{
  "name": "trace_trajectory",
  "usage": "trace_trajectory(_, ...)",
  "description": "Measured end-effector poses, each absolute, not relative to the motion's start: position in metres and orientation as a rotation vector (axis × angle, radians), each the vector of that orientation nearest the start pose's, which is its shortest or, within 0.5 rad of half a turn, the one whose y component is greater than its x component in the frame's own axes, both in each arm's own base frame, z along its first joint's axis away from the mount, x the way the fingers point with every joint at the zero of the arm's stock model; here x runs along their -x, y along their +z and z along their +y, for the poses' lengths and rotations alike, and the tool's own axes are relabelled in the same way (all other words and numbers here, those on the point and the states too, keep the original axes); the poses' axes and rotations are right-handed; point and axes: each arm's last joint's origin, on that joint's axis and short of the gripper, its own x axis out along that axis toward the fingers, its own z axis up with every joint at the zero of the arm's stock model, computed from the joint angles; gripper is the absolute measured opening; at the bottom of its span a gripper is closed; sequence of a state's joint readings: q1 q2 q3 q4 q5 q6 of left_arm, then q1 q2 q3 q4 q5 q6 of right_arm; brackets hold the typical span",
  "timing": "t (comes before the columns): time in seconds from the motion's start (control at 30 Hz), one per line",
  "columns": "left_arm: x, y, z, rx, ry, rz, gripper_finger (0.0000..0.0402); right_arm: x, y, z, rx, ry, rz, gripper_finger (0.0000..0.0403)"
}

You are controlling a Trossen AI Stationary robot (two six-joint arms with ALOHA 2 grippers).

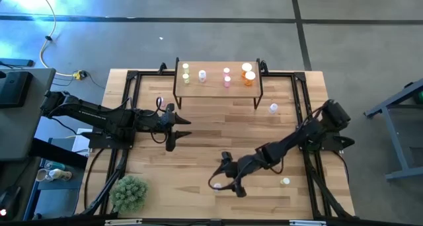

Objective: Pick and place medicine bottles onto shelf by color
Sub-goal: Put the white pill bottle aligned with the other white pill bottle on the shelf

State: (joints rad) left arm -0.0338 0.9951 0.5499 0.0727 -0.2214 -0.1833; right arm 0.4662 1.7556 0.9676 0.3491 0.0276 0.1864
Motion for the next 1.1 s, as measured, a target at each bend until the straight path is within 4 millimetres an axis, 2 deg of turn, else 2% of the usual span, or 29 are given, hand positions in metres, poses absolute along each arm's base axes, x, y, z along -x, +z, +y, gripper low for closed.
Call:
trace_trajectory(0.2, -0.213, 0.239, -0.001, 0.134, 0.218, 0.352, 0.0197, -0.333, 0.173, 0.177, -0.055, 0.335, 0.483, 0.0296)
trace_trajectory(0.53, -0.213, 0.239, -0.001, 0.158, 0.223, 0.349, 0.0197, -0.331, 0.155, 0.188, -0.086, 0.334, 0.533, 0.0296)
trace_trajectory(1.1, -0.213, 0.239, -0.001, 0.167, 0.225, 0.347, 0.0197, -0.339, 0.120, 0.193, -0.113, 0.317, 0.548, 0.0294)
